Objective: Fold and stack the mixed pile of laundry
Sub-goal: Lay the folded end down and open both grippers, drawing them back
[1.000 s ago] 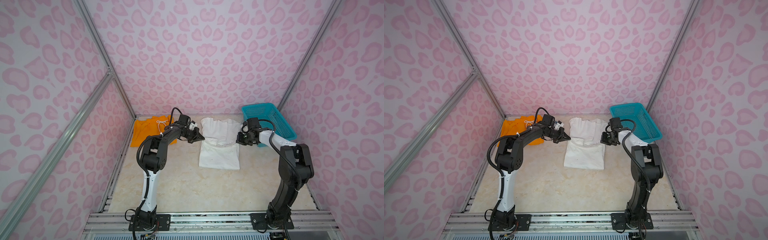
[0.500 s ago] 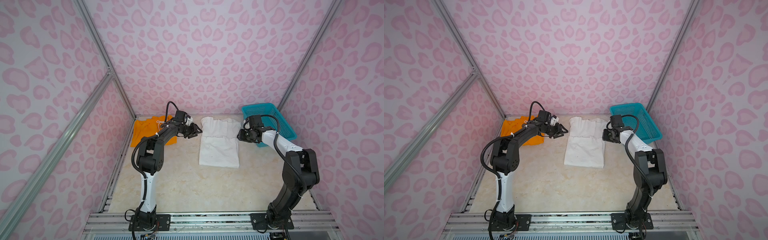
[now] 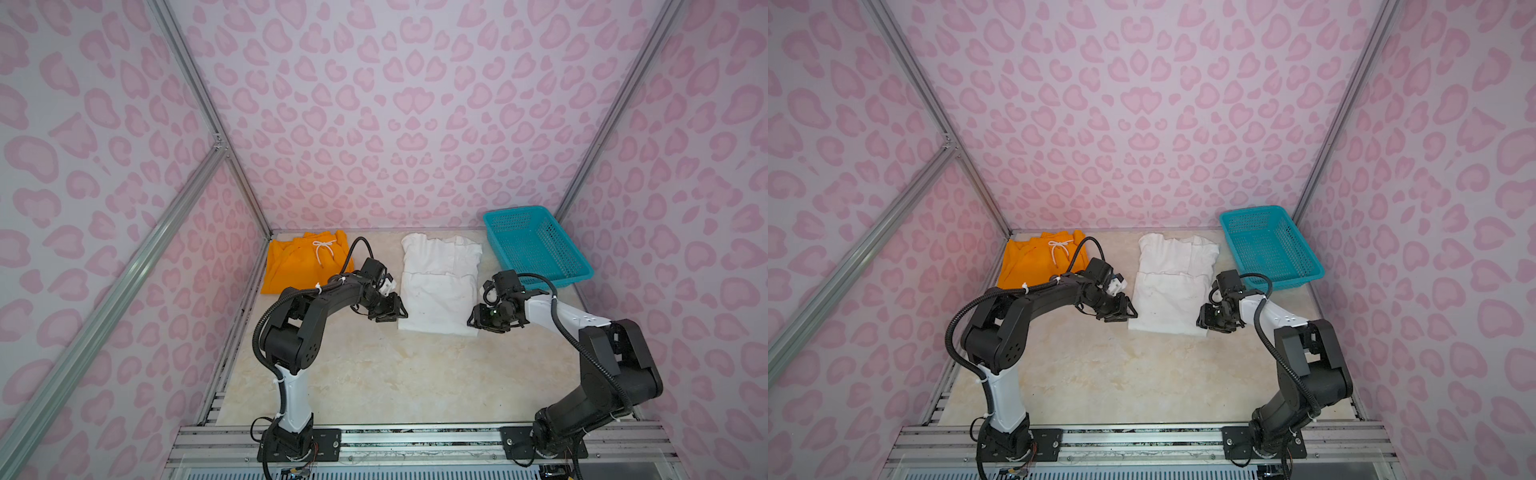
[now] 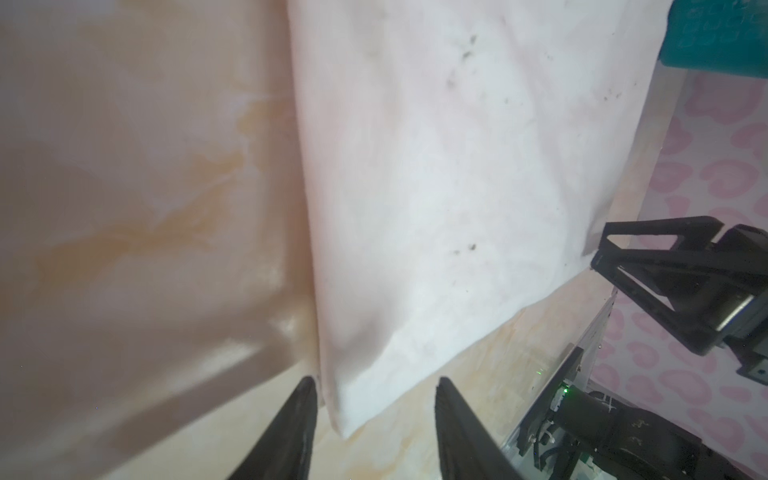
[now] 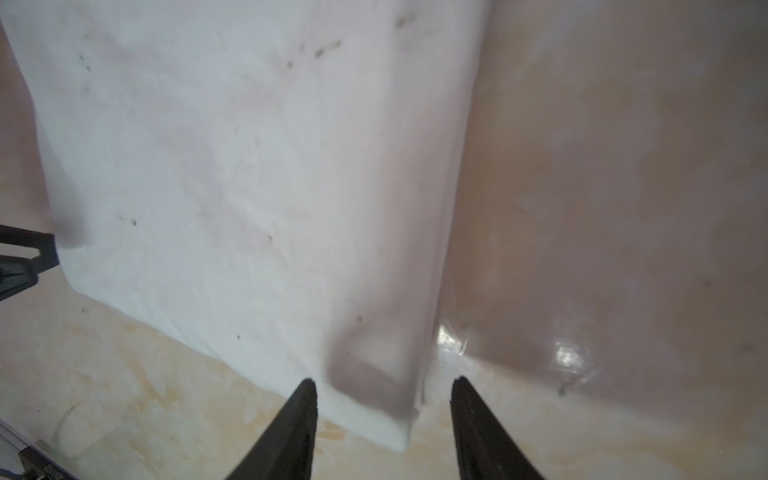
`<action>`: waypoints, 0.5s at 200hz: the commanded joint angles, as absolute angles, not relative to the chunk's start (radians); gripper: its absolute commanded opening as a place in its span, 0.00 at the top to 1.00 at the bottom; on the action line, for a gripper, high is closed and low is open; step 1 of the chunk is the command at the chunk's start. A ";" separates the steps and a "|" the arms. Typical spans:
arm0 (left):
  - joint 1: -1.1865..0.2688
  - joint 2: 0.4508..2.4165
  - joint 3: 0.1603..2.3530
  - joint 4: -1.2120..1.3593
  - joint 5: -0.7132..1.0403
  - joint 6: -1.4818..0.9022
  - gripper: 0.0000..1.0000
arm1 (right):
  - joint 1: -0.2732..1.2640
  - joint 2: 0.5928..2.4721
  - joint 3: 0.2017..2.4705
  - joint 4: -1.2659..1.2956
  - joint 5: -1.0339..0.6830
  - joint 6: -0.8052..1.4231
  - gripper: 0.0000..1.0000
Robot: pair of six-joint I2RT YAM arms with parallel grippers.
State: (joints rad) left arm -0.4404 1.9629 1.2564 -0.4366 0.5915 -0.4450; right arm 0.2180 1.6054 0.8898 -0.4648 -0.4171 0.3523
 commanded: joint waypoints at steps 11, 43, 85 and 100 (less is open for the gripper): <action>-0.449 1.963 1.217 -0.399 0.591 -0.451 0.59 | 0.230 1.612 0.856 -0.448 -0.425 0.399 0.48; -0.456 1.909 1.138 -0.387 0.561 -0.457 0.54 | 0.249 1.566 0.813 -0.467 -0.379 0.429 0.48; -0.469 1.946 1.121 -0.369 0.575 -0.468 0.63 | 0.265 1.587 0.780 -0.434 -0.362 0.455 0.50; -0.472 1.950 1.109 -0.341 0.575 -0.484 0.71 | 0.264 1.599 0.769 -0.406 -0.356 0.467 0.59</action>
